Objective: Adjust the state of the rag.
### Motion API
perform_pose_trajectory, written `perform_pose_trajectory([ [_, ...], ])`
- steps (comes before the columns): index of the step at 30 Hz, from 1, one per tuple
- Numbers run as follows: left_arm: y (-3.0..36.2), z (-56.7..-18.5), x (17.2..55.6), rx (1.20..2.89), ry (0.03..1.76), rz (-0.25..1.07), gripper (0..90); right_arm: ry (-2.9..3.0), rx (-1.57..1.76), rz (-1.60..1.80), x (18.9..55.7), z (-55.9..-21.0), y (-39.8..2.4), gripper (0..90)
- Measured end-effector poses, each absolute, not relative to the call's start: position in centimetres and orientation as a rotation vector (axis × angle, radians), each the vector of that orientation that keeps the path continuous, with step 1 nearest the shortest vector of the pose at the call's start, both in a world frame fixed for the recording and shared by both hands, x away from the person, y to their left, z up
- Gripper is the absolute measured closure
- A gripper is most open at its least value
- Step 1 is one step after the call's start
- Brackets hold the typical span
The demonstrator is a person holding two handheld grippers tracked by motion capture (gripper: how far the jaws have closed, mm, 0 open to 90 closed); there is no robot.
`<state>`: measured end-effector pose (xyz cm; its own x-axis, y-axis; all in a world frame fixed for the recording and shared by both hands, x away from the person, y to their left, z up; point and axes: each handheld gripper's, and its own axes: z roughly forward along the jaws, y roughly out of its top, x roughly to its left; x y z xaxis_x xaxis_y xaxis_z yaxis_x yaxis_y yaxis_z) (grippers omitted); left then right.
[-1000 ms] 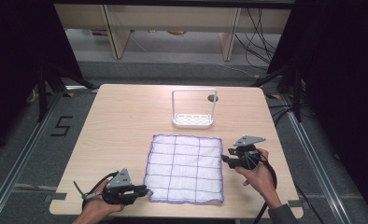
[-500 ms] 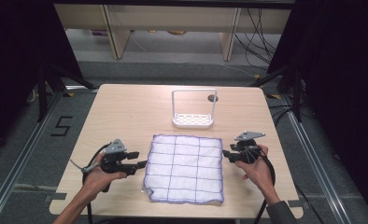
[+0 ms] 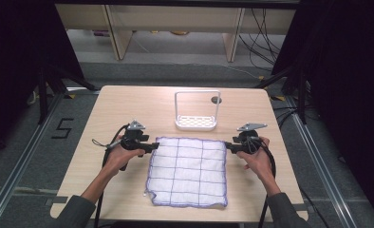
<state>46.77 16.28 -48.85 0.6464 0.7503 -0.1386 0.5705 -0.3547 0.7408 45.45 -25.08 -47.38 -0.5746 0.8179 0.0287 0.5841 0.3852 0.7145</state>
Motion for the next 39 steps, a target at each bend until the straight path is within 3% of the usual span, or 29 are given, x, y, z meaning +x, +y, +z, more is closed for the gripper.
perform_pose_trajectory([
  [11, 15.9, -50.0, 48.7, 2.066, 1.074, 0.288, 36.7, 2.355, 1.204, 0.978, 47.6, -48.0, -23.5, 53.9],
  [27, 14.9, -50.3, 49.5, 2.092, 1.057, 0.27, 35.8, 2.399, 1.259, 0.916, 47.8, -48.9, -22.3, 53.9],
  [35, 14.1, -51.2, 50.1, 2.106, 1.055, 0.28, 39.8, 2.387, 1.265, 0.921, 48.1, -49.1, -22.3, 54.0],
  [39, 13.4, -51.4, 50.0, 2.126, 0.994, 0.308, 48.2, 2.402, 1.26, 0.904, 48.1, -49.4, -22.1, 54.0],
])
